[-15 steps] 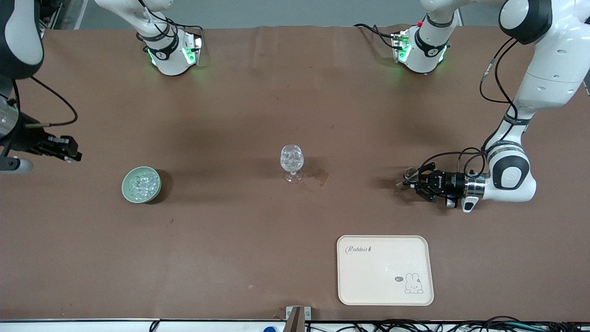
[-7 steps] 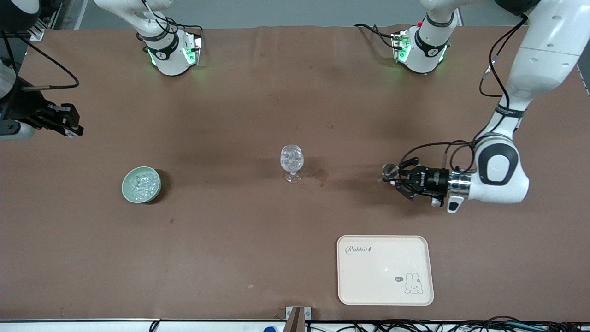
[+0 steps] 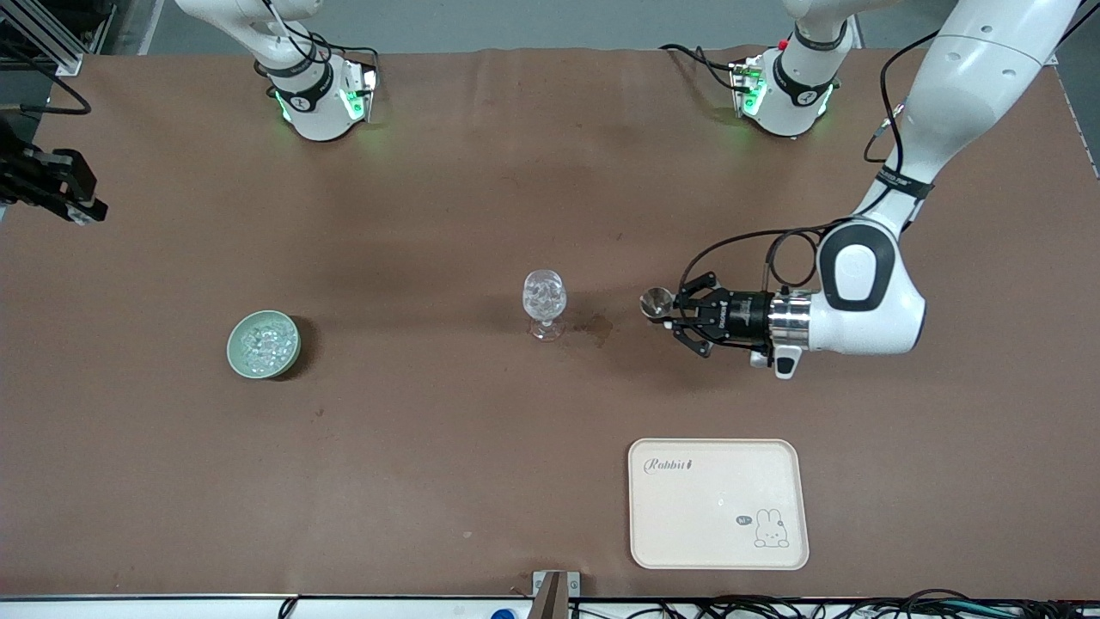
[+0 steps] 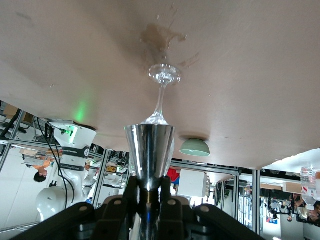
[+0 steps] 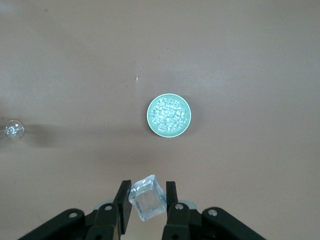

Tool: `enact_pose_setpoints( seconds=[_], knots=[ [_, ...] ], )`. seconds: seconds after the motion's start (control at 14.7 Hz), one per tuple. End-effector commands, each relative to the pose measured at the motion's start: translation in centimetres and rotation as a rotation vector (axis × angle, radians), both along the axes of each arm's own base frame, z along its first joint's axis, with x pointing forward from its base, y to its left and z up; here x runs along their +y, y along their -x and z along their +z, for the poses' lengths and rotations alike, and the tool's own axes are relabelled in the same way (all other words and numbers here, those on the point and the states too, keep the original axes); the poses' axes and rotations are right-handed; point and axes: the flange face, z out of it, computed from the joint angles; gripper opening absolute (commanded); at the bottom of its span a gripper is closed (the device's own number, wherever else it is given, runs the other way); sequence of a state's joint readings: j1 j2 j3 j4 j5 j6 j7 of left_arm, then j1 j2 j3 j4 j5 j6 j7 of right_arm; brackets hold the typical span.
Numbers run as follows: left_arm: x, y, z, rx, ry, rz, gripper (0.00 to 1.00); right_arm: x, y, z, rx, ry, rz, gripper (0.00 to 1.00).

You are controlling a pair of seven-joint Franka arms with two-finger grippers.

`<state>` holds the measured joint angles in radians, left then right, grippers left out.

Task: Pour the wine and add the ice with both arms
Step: 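Carry the jigger with the left gripper over the wine glass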

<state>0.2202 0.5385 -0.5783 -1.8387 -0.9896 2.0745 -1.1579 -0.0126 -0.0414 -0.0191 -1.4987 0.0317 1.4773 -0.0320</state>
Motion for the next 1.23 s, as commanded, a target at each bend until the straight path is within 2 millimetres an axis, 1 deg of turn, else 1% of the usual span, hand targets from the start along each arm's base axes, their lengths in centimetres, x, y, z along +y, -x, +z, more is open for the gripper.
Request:
enact_pose_setpoints(
  seconds=[0.0, 0.07, 0.14, 0.34, 0.48, 0.61, 0.82, 0.89, 1.02, 1.09, 1.16],
  knots=[
    [-3.8, 2.5, 2.7, -0.014, -0.083, 0.018, 0.01, -0.6, 0.0, 0.0, 0.006, 0.009, -0.001, 0.05],
    [-4.4, 3.0, 3.0, -0.024, -0.103, 0.029, 0.01, -0.6, -0.2, -0.2, 0.009, 0.010, -0.001, 0.05],
    [-5.5, 3.7, 3.4, -0.022, -0.113, 0.019, 0.01, -0.7, -0.3, -0.3, 0.011, 0.009, -0.003, 0.05],
    [-7.4, 4.8, 3.9, -0.026, -0.141, 0.020, 0.01, -0.6, -0.6, -0.8, 0.017, 0.007, -0.001, 0.05],
    [-9.6, 6.1, 4.3, -0.046, -0.180, 0.045, 0.01, -0.4, -0.7, -1.0, 0.021, 0.007, 0.001, 0.05],
    [-10.0, 6.3, 4.2, -0.063, -0.260, 0.031, 0.01, -0.3, -0.8, -1.0, 0.021, 0.007, 0.004, 0.05],
    [-10.8, 6.0, 5.3, -0.058, -0.390, 0.037, 0.01, -0.3, -0.7, -1.0, 0.023, 0.007, 0.004, 0.05],
    [-11.3, 6.1, 5.7, -0.055, -0.412, 0.040, 0.01, -0.3, -0.7, -1.0, 0.023, 0.007, 0.004, 0.05],
    [-13.7, 7.1, 6.6, -0.049, -0.444, 0.037, 0.01, -0.3, -0.7, -1.0, 0.023, 0.007, 0.004, 0.05],
    [-14.4, 7.2, 7.0, -0.048, -0.466, 0.044, 0.01, -0.3, -0.7, -1.0, 0.023, 0.007, 0.004, 0.05],
    [-14.5, 7.1, 7.4, -0.045, -0.489, 0.058, 0.01, -0.4, -0.7, -1.0, 0.022, 0.007, 0.002, 0.05]
  ],
)
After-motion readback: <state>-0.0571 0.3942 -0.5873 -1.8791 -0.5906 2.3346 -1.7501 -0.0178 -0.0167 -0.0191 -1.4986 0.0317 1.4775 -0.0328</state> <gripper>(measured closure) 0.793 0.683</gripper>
